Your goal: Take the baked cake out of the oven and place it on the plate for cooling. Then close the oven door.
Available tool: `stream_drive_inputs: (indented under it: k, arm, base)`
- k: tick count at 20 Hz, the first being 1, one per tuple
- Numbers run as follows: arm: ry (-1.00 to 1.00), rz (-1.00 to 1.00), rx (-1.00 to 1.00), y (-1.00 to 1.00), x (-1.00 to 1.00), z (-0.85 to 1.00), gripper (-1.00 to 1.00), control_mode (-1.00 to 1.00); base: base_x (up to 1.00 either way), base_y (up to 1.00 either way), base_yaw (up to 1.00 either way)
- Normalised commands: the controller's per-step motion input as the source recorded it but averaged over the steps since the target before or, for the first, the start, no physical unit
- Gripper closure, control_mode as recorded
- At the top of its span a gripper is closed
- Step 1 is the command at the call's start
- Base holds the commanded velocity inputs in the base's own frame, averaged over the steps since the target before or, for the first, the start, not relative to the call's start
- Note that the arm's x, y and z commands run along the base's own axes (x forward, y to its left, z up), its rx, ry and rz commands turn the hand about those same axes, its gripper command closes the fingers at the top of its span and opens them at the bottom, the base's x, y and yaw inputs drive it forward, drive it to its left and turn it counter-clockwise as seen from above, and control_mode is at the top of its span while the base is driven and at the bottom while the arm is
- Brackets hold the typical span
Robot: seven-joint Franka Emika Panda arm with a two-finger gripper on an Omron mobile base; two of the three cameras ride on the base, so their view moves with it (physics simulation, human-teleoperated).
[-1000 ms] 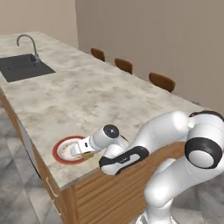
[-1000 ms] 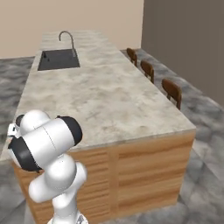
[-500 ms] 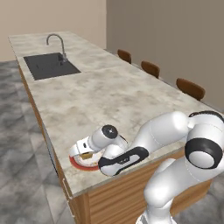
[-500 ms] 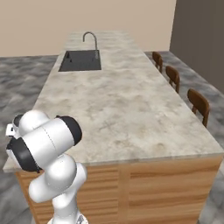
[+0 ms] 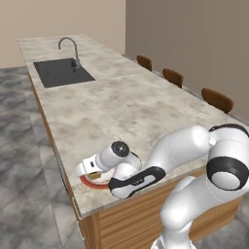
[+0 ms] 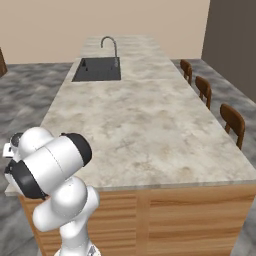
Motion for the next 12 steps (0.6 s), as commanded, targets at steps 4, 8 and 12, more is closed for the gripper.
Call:
stream_drive_inputs:
  k: [4,8,12]
  arm:
    - [0.00,0.00,0.00,0.00,0.00,0.00,1.00,1.00]
    - [0.00,0.00,0.00,0.00,0.00,0.00,1.00,1.00]
    - [0.00,0.00,0.00,0.00,0.00,0.00,1.00,-1.00]
  base:
    - [0.00,0.00,0.00]
    - [0.00,0.00,0.00]
    - [0.00,0.00,0.00]
